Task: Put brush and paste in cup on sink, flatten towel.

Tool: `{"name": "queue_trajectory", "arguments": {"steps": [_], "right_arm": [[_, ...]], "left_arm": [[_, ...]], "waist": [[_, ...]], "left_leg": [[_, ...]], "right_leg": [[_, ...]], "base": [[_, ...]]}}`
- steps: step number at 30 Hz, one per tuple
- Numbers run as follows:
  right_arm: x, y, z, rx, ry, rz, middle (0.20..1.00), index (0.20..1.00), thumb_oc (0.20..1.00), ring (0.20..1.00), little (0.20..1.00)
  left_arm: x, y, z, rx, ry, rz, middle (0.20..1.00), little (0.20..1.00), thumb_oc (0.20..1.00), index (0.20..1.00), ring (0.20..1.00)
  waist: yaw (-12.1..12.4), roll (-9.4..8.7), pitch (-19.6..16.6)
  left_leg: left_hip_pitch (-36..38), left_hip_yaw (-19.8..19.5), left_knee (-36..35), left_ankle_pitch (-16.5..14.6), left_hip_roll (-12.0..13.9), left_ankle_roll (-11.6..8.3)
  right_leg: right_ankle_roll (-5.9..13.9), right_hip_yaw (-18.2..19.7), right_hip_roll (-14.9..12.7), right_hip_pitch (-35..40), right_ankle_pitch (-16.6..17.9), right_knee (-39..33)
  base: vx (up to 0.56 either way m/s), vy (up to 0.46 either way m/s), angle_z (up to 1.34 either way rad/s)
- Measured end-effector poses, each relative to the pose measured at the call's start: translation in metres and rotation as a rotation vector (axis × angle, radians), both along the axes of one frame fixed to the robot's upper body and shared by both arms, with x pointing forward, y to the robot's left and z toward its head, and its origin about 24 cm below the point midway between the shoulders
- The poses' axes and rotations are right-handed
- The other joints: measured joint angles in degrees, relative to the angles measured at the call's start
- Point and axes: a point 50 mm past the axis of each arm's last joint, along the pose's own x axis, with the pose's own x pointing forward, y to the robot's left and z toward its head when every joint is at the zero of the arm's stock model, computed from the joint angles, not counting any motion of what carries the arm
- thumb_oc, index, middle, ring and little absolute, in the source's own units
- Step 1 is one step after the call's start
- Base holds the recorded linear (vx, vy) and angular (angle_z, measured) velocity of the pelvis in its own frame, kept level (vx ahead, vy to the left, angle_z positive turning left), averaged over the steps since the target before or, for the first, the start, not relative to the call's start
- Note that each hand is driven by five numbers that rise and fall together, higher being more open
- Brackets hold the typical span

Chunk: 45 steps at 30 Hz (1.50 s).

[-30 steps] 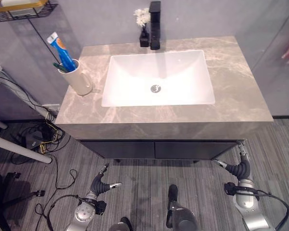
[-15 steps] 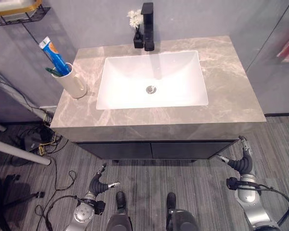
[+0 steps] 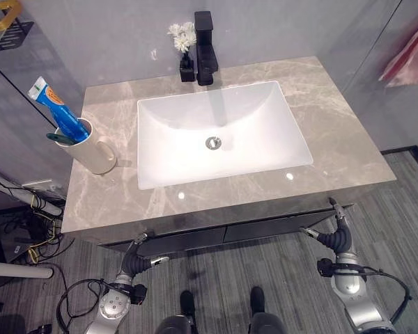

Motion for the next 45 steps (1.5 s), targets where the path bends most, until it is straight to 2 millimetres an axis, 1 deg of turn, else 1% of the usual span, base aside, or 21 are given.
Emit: {"name": "queue_trajectory", "arguments": {"steps": [6,8,13,16,18,19,20,22,23,24,25,27,29,30,31,34,37,40,41,42,45], "right_arm": [[-0.003,0.004,-0.005,0.013,0.029,0.017,1.0,1.0,1.0,1.0,1.0],[-0.007,0.003,-0.009,0.016,0.046,0.005,1.0,1.0,1.0,1.0,1.0],[-0.013,-0.001,-0.013,0.018,0.066,-0.016,1.0,1.0,1.0,1.0,1.0],[-0.013,-0.004,-0.011,0.006,0.066,-0.015,1.0,1.0,1.0,1.0,1.0],[-0.012,-0.006,-0.009,-0.013,0.065,-0.008,1.0,1.0,1.0,1.0,1.0],[-0.012,-0.007,-0.008,-0.02,0.065,-0.005,1.0,1.0,1.0,1.0,1.0],[-0.012,-0.008,-0.007,-0.026,0.065,-0.004,1.0,1.0,1.0,1.0,1.0],[-0.012,-0.009,-0.006,-0.025,0.06,-0.006,1.0,1.0,1.0,1.0,1.0],[-0.012,-0.009,-0.006,-0.025,0.059,-0.009,1.0,1.0,1.0,1.0,1.0],[-0.012,-0.009,-0.006,-0.025,0.054,-0.012,1.0,1.0,1.0,1.0,1.0],[-0.013,-0.011,-0.006,-0.02,0.047,-0.032,1.0,1.0,1.0,1.0,1.0],[-0.017,-0.015,-0.005,-0.017,0.04,-0.053,1.0,1.0,1.0,1.0,1.0],[-0.027,-0.019,-0.01,0.001,0.064,-0.086,1.0,1.0,1.0,1.0,1.0],[-0.03,-0.021,-0.013,-0.002,0.088,-0.081,1.0,1.0,1.0,1.0,1.0],[-0.035,-0.021,-0.017,-0.001,0.116,-0.071,1.0,1.0,1.0,1.0,1.0],[-0.038,-0.016,-0.018,-0.005,0.126,-0.032,1.0,1.0,1.0,1.0,1.0],[-0.037,-0.013,-0.019,0.005,0.134,-0.018,1.0,1.0,1.0,1.0,1.0],[-0.032,-0.016,-0.015,0.015,0.119,-0.029,1.0,1.0,1.0,1.0,1.0],[-0.031,-0.017,-0.014,0.013,0.114,-0.031,1.0,1.0,1.0,1.0,1.0],[-0.033,-0.017,-0.014,0.014,0.115,-0.029,1.0,1.0,1.0,1.0,1.0],[-0.036,-0.018,-0.016,0.032,0.12,-0.034,1.0,1.0,1.0,1.0,1.0]], "left_arm": [[-0.002,0.006,0.013,0.034,-0.04,-0.04,1.0,1.0,1.0,1.0,1.0],[-0.003,0.007,0.017,0.043,-0.049,-0.058,1.0,1.0,1.0,1.0,1.0],[0.0,0.003,0.021,0.031,-0.073,-0.072,1.0,1.0,1.0,1.0,1.0],[0.005,0.001,0.024,0.028,-0.09,-0.081,1.0,1.0,1.0,1.0,1.0],[0.007,0.002,0.028,0.031,-0.111,-0.081,1.0,1.0,1.0,1.0,1.0],[0.007,0.002,0.029,0.03,-0.114,-0.082,1.0,1.0,1.0,1.0,1.0],[0.008,0.001,0.029,0.024,-0.117,-0.078,1.0,1.0,1.0,1.0,1.0],[0.009,0.003,0.032,0.028,-0.126,-0.079,1.0,1.0,1.0,1.0,1.0],[0.01,0.005,0.034,0.028,-0.137,-0.068,1.0,1.0,1.0,1.0,1.0],[0.011,0.008,0.036,0.023,-0.15,-0.047,1.0,1.0,1.0,1.0,1.0],[0.011,0.015,0.039,-0.003,-0.162,-0.005,1.0,1.0,1.0,1.0,1.0],[0.009,0.015,0.041,-0.049,-0.168,0.006,1.0,1.0,1.0,1.0,1.0],[-0.001,0.019,0.043,-0.068,-0.163,0.011,1.0,1.0,1.0,1.0,1.0],[-0.009,0.022,0.045,-0.085,-0.165,0.024,1.0,1.0,1.0,1.0,1.0],[-0.019,0.024,0.046,-0.102,-0.158,0.034,1.0,1.0,1.0,1.0,1.0],[-0.025,0.028,0.047,-0.14,-0.161,0.083,1.0,1.0,1.0,1.0,1.0],[-0.023,0.024,0.053,-0.16,-0.186,0.057,1.0,1.0,1.0,1.0,1.0],[-0.029,0.014,0.081,-0.211,-0.263,-0.056,1.0,1.0,1.0,1.0,1.0],[-0.038,0.015,0.079,-0.255,-0.253,-0.053,1.0,1.0,1.0,1.0,1.0],[-0.053,0.025,0.063,-0.284,-0.184,0.03,1.0,1.0,1.0,1.0,1.0],[-0.063,0.039,0.046,-0.271,-0.107,0.111,1.0,1.0,1.0,1.0,1.0]], "waist": [[0.3,-3.27,-2.8],[0.5,-4.28,-3.7],[0.5,-3.99,-4.7],[0.3,-2.21,-4.5],[0.6,-1.46,-4.1],[0.4,-1.21,-3.7],[0.3,-0.83,-2.9],[0.0,-0.74,-1.9],[-0.2,-0.97,-1.4],[-0.1,-1.27,-1.0],[-0.3,-2.44,-0.2],[-0.7,-2.89,0.0],[-0.6,-4.64,-0.2],[0.0,-5.33,-0.2],[0.1,-3.95,0.2],[0.2,-1.78,0.3],[0.3,-1.36,0.3],[1.6,-0.79,0.1],[2.6,0.68,0.1],[2.7,0.98,-0.2],[3.0,1.43,-0.3]], "left_leg": [[-0.8,-0.4,-0.2,-0.3,-0.6,0.03],[-0.9,-0.7,-0.2,-0.4,-1.4,0.78],[-1.3,-2.2,-0.2,-0.7,-2.8,1.81],[-1.8,-3.4,-0.2,-0.7,-2.6,2.71],[-1.8,-3.6,0.1,-0.5,-3.4,4.21],[-1.3,-4.5,0.1,-0.5,-3.8,4.76],[-0.8,-5.2,0.1,-0.3,-3.7,5.12],[-0.8,-6.2,0.1,-0.3,-3.4,5.43],[-0.9,-6.2,0.2,-0.3,-3.6,5.42],[-1.0,-6.0,0.2,-0.3,-3.7,5.4],[-0.8,-6.6,0.1,-0.4,-3.8,5.34],[-1.1,-8.5,0.8,-1.0,-3.8,3.87],[-0.1,-9.8,0.1,-0.8,-4.0,2.94],[0.5,-9.7,0.1,-1.2,-3.3,1.33],[0.7,-9.7,0.1,-1.4,-0.7,-0.14],[0.3,-9.8,0.1,-1.1,2.8,-1.64],[0.2,-10.8,0.1,-1.1,4.1,-2.99],[-0.9,-11.2,-0.2,-1.3,4.2,-3.32],[-0.9,-11.1,-0.3,-1.3,5.0,-3.18],[-1.2,-11.5,-0.3,-1.4,5.2,-3.11],[-2.7,-12.6,0.0,-2.0,4.8,-2.2]], "right_leg": [[-0.05,-0.2,-1.0,-0.1,-0.3,0.0],[0.58,-0.4,-1.8,0.0,0.1,0.0],[1.23,-1.6,-3.0,-0.7,0.4,2.7],[1.22,-1.4,-3.0,-5.6,0.4,11.8],[1.09,0.8,-4.2,-11.3,0.3,23.0],[1.08,1.6,-4.4,-13.5,-0.6,26.7],[0.72,2.1,-3.5,-15.1,-3.6,30.4],[0.6,2.8,-1.2,-15.6,-6.1,26.0],[0.79,1.7,-1.5,-15.5,-5.9,20.9],[1.36,0.6,-1.9,-15.6,-4.9,15.7],[1.46,-0.3,-2.7,-14.5,-1.6,6.7],[1.9,3.1,-2.7,-12.9,0.3,5.5],[1.48,2.4,-3.0,-9.7,0.2,5.4],[1.64,1.8,-2.2,-7.2,4.1,1.9],[0.53,0.9,0.6,-5.9,4.8,-0.1],[-1.27,-0.5,3.8,-5.7,4.5,-0.1],[-1.98,-1.5,5.0,-5.6,4.0,-0.5],[-1.91,-1.7,4.9,-6.3,4.1,-0.6],[-1.61,-2.1,5.3,-6.4,4.1,0.0],[-1.79,-3.3,5.3,-6.6,4.1,0.1],[-1.82,-5.0,5.1,-7.4,4.1,-0.5]], "base": [[0.06,0.097,0.05],[0.07,0.126,0.08],[0.04,0.14,0.17],[0.01,0.097,0.12],[0.12,0.113,0.13],[0.18,0.042,0.15],[0.15,-0.046,0.16],[0.13,-0.127,0.19],[0.11,-0.119,0.11],[0.16,-0.166,0.25],[0.14,-0.167,0.26],[0.15,-0.185,0.55],[0.11,-0.137,0.49],[0.06,-0.132,0.1],[0.04,-0.132,-0.03],[0.03,-0.103,-0.01],[0.01,-0.048,0.1],[-0.01,-0.061,0.0],[-0.03,-0.06,0.04],[-0.06,-0.035,0.1],[-0.04,-0.016,0.25]]}}
